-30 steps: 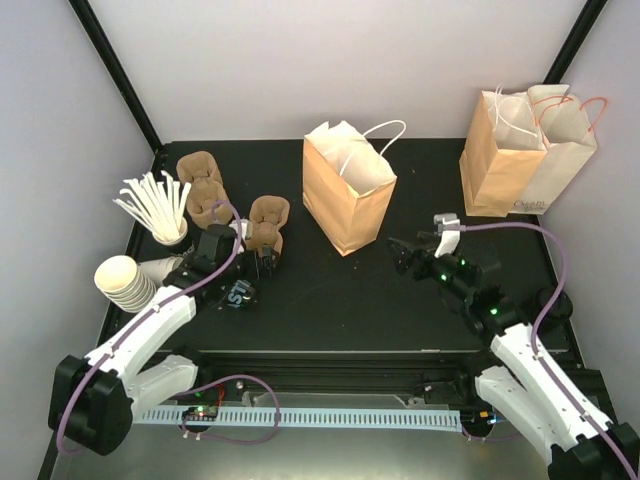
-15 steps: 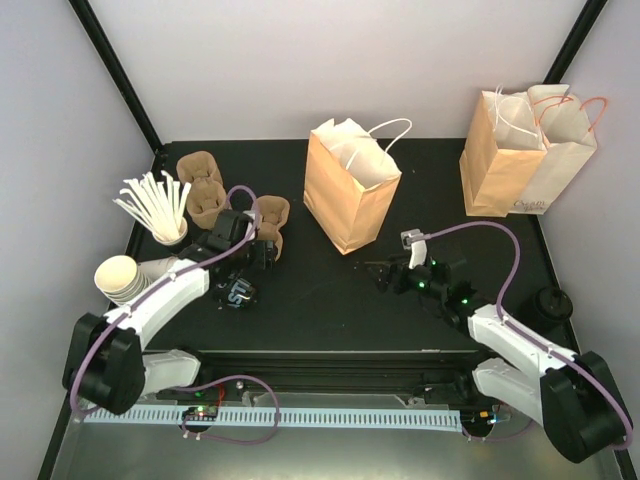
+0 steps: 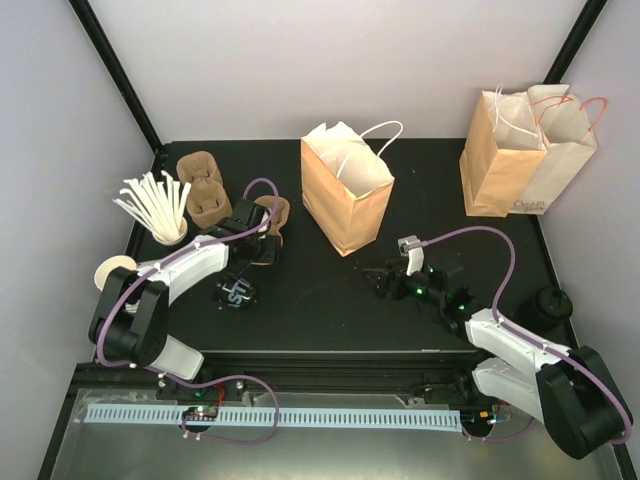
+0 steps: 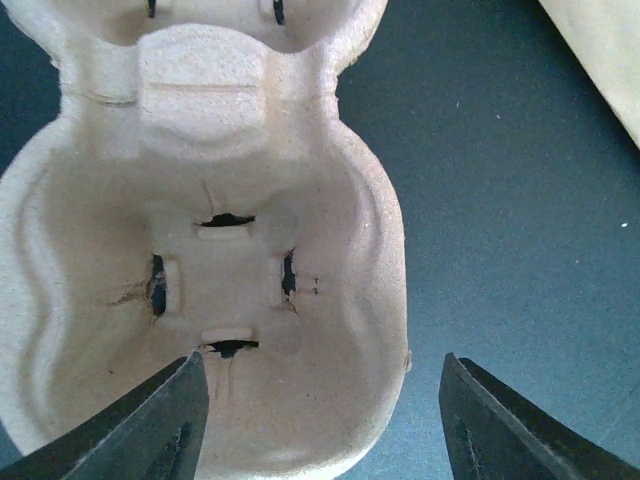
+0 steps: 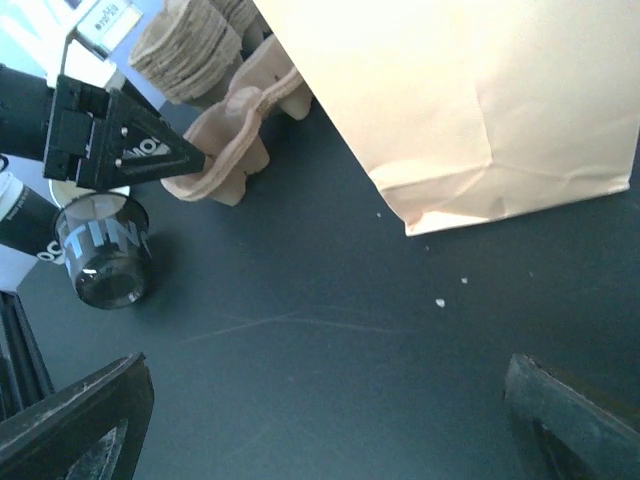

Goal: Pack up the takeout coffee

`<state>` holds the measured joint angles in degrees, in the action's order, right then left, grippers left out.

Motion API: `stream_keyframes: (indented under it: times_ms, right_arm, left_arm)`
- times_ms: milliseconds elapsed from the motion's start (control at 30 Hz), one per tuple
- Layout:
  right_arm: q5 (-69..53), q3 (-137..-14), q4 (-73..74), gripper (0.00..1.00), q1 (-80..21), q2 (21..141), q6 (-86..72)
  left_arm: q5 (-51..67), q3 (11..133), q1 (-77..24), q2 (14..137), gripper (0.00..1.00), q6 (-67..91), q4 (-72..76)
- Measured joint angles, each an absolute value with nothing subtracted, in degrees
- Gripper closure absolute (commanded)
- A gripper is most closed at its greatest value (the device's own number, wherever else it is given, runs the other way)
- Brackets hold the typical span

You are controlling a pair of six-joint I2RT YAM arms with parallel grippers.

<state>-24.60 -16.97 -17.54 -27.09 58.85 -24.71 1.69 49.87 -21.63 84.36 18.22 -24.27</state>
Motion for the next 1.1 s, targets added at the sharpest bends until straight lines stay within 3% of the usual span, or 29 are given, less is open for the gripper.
stream_keyframes:
  times_ms: [367, 667, 1100]
  right_arm:
    - [-21.02, -15.31, -17.96, 0.01, -27.31, 61.63, -22.74]
    - [-18.96, -14.74, -20.93, 0.01, -27.31, 63.88, -21.91]
    - [-18.55, -14.31, -21.89, 0.01, -27.31, 63.88, -21.71]
  left_arm:
    - [1.76, 50.57, -21.89, 87.46, 0.34, 17.06, -24.18]
    - [2.15, 51.53, -21.89, 90.04, 0.58, 16.45, -24.25]
    - [1.58, 52.82, -21.93, 90.76, 0.77, 16.45, -24.86]
